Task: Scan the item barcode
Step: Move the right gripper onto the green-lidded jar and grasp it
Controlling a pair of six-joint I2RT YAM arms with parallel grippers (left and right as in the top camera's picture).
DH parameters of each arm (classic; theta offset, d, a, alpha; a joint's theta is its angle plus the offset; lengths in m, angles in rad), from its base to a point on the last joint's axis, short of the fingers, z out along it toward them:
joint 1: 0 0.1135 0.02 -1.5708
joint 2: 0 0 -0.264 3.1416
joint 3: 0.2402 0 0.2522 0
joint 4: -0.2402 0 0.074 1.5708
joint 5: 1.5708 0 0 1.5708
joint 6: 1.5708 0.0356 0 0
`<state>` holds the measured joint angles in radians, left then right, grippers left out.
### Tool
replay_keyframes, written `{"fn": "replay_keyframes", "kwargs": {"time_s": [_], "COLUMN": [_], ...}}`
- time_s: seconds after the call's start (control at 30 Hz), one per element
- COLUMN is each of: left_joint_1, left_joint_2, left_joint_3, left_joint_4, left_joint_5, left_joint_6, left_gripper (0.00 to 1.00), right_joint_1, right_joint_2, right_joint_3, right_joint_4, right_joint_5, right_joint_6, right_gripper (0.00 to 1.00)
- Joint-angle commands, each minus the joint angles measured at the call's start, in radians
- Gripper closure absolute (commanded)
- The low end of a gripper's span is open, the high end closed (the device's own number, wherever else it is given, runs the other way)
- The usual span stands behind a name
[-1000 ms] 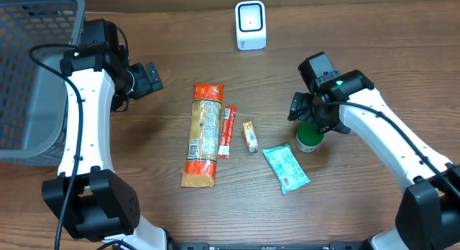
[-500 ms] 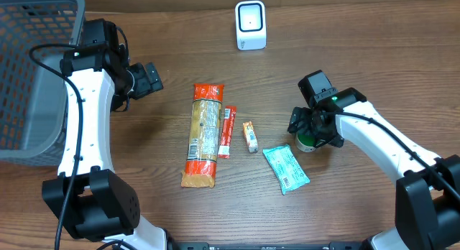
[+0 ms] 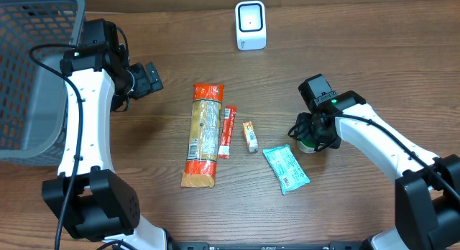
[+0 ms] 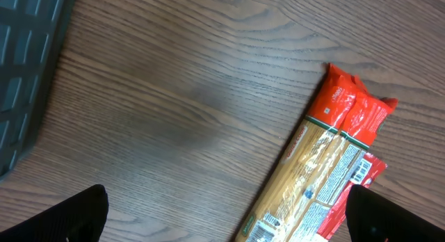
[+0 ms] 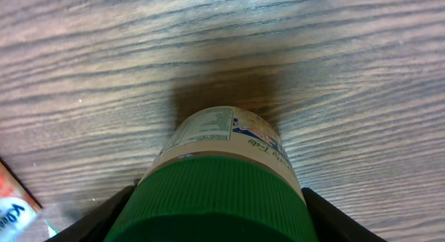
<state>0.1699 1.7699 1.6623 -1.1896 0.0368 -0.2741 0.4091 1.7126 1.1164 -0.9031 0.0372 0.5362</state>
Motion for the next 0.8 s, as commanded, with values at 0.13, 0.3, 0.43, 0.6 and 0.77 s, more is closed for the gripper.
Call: {"fn": "replay_keyframes", "kwargs": {"time_s": [0.13, 0.3, 0.43, 0.6, 0.77], "left_joint_1": [-0.006, -0.006, -0.006, -0.006, -0.006], "left_joint_2": [0.002, 0.002, 0.002, 0.002, 0.002], "left_joint_3": [0.018, 0.018, 0.018, 0.018, 0.018], "left_joint_4": [-0.002, -0.002, -0.002, -0.002, -0.002], "left_joint_5": [-0.003, -0.003, -0.003, -0.003, -0.003], "left_joint_6": [0.016, 0.016, 0.016, 0.016, 0.016], "left_gripper": [0.00, 0.00, 0.00, 0.00, 0.00], "right_joint_1": [0.001, 0.001, 0.001, 0.001, 0.001], "right_joint_2": [0.006, 0.006, 0.006, 0.006, 0.006], "right_joint_3": [-0.005, -0.005, -0.005, -0.005, -0.005], "right_joint_4": [0.002, 0.002, 0.001, 0.002, 0.002], "right_joint_5": [0.032, 0.028, 0.028, 0.028, 0.028], "right_joint_6": [-0.204, -0.180, -0.170, -0.170, -0.170], "right_gripper": [0.27, 0.18, 0.16, 0.16, 0.16]}}
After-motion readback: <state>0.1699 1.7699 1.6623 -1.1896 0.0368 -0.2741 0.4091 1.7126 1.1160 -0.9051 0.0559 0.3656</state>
